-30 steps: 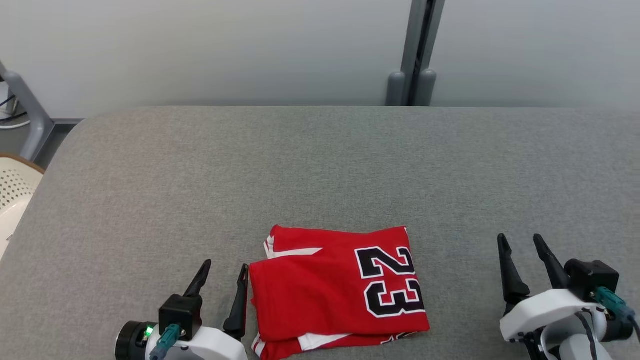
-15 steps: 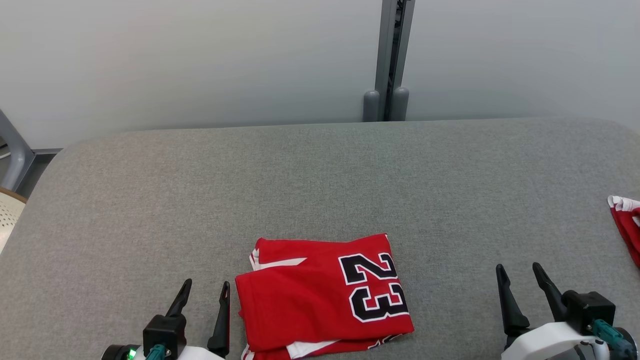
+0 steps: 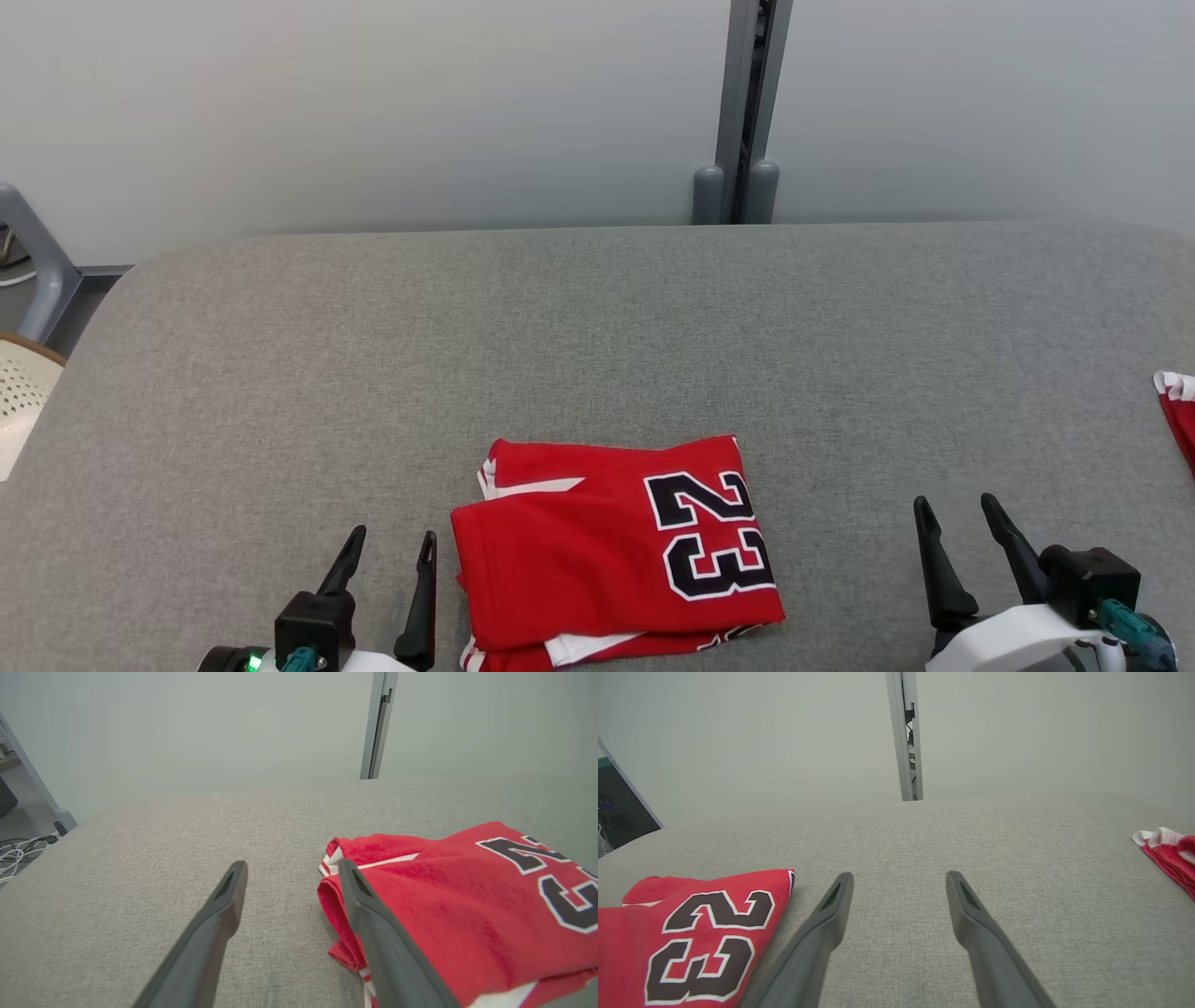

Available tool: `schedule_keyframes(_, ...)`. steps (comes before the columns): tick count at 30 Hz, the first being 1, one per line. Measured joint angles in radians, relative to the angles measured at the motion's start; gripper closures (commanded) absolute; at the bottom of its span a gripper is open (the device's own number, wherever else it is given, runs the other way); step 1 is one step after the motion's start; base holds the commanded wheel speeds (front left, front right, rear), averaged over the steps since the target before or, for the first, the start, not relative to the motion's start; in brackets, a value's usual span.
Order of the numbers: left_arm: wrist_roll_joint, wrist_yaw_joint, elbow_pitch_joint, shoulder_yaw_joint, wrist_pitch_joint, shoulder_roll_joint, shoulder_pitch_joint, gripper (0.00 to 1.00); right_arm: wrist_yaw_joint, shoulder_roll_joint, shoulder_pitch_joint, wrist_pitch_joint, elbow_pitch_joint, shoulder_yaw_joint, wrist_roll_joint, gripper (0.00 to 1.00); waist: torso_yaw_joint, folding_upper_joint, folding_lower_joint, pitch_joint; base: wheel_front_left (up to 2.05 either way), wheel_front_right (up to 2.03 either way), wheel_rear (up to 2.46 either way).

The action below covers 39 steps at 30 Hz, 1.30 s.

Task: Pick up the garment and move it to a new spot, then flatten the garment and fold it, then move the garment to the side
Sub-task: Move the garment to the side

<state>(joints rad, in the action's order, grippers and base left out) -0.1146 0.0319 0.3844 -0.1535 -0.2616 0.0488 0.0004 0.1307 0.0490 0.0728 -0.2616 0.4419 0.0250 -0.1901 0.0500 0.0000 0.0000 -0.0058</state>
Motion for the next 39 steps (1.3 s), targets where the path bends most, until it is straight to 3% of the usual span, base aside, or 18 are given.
schedule_keyframes(7, -0.010, 0.001, 0.000, -0.038, 0.000, 0.000, -0.001, 0.00, 0.000, 0.000, 0.006, 0.000, -0.002, 0.044, -0.005, 0.00, 0.040, 0.0000, 0.0000, 0.013, 0.00, 0.00, 0.00)
schedule_keyframes(14, -0.011, -0.001, 0.004, -0.074, 0.000, 0.000, -0.012, 0.00, 0.000, 0.000, 0.038, 0.000, 0.013, 0.105, -0.042, 0.00, 0.127, 0.0000, -0.0001, 0.043, 0.00, 0.00, 0.00)
schedule_keyframes(21, -0.028, 0.001, 0.007, -0.092, 0.000, 0.001, -0.014, 0.00, 0.000, -0.002, 0.077, 0.000, 0.145, 0.154, -0.086, 0.00, 0.242, 0.0000, 0.0000, 0.078, 0.00, 0.00, 0.00)
schedule_keyframes(27, -0.031, 0.004, 0.005, -0.097, 0.000, 0.001, -0.012, 0.00, 0.000, -0.001, 0.110, -0.001, 0.253, 0.173, -0.118, 0.00, 0.279, 0.0000, 0.0000, 0.090, 0.00, 0.00, 0.00)
schedule_keyframes(28, -0.031, 0.004, 0.005, -0.097, 0.000, 0.001, -0.012, 0.00, 0.000, -0.001, 0.116, -0.003, 0.265, 0.181, -0.124, 0.38, 0.275, 0.0000, 0.0000, 0.090, 0.00, 0.00, 0.00)
schedule_keyframes(30, -0.031, 0.004, 0.003, -0.099, 0.000, 0.000, -0.012, 0.00, 0.000, 0.000, 0.128, -0.003, 0.282, 0.197, -0.136, 1.00, 0.263, 0.0000, 0.0000, 0.089, 0.00, 0.00, 0.00)
schedule_keyframes(39, -0.030, -0.002, -0.002, -0.100, 0.000, 0.000, -0.031, 0.00, 0.001, -0.004, 0.160, -0.003, 0.309, 0.191, -0.148, 1.00, 0.160, 0.0000, 0.0000, 0.093, 0.00, 0.00, 0.00)
